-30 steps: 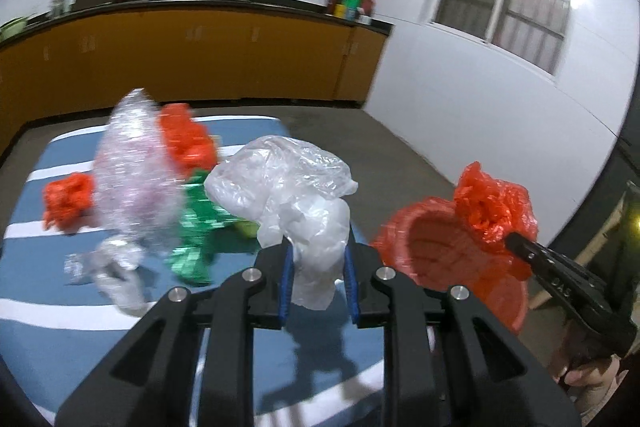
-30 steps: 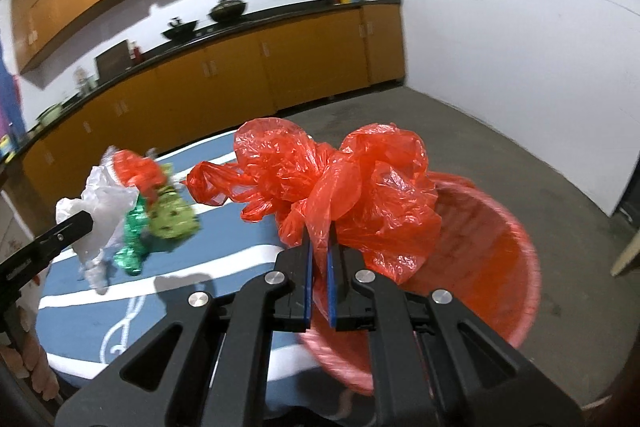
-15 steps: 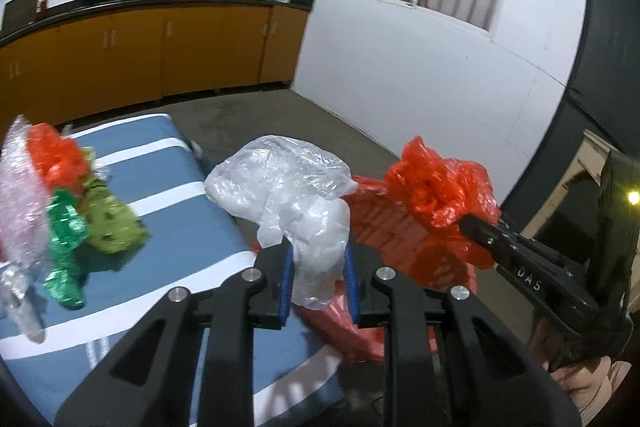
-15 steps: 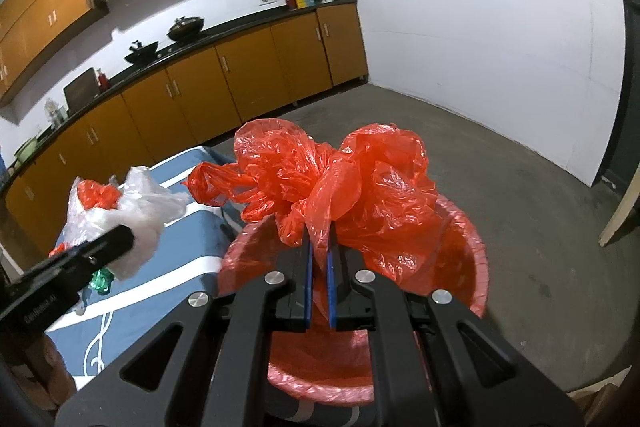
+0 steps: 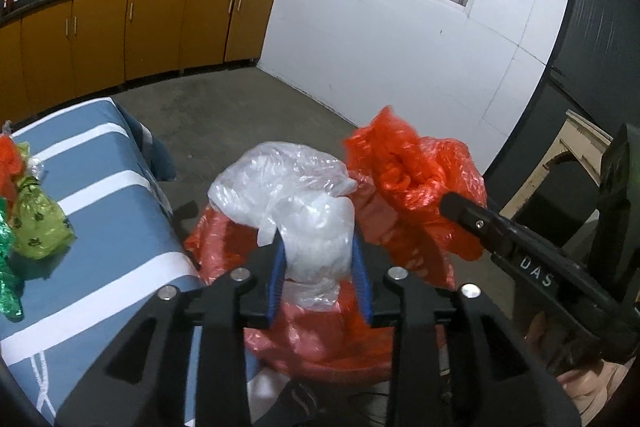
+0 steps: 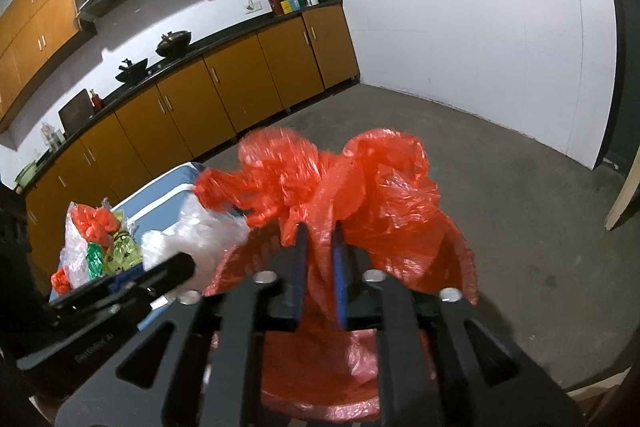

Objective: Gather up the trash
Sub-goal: 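Carry both bags over the orange basket and open both tools to drop them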

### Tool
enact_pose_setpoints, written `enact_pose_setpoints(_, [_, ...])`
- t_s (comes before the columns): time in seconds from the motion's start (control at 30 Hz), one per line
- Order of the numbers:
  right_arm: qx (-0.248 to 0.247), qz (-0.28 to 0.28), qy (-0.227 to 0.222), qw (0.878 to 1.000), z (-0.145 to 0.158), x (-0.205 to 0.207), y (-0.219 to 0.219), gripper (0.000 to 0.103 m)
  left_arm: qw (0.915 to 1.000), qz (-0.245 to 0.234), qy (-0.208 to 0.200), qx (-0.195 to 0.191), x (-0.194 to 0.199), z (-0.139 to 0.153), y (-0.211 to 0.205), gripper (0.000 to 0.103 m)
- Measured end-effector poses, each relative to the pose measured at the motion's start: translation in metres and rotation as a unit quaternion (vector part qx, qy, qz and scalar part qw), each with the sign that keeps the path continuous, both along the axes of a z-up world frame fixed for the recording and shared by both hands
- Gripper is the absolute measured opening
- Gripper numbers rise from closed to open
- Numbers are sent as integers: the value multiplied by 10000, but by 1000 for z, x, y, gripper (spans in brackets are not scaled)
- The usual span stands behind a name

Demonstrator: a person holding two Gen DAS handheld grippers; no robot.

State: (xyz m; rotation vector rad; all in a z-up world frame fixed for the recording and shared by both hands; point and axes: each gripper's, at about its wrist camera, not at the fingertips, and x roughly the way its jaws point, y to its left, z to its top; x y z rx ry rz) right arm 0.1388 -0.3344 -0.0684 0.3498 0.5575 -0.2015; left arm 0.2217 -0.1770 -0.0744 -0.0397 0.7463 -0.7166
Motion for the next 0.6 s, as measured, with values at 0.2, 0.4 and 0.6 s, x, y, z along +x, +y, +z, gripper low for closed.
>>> enact_pose_setpoints(0.2, [-35, -75, -50, 10000, 0, -2, -7, 52, 9997, 181, 119, 122, 4, -9, 7, 42])
enact_pose_setpoints(0.4, [-122, -116, 10, 9999, 1, -8, -10, 52, 9961, 781, -68, 411, 3, -7, 39, 52])
enact_pose_setpoints(0.6, [-383, 68, 7, 9992, 8, -5, 7, 52, 9847, 1502, -338, 819, -3, -5, 83, 59])
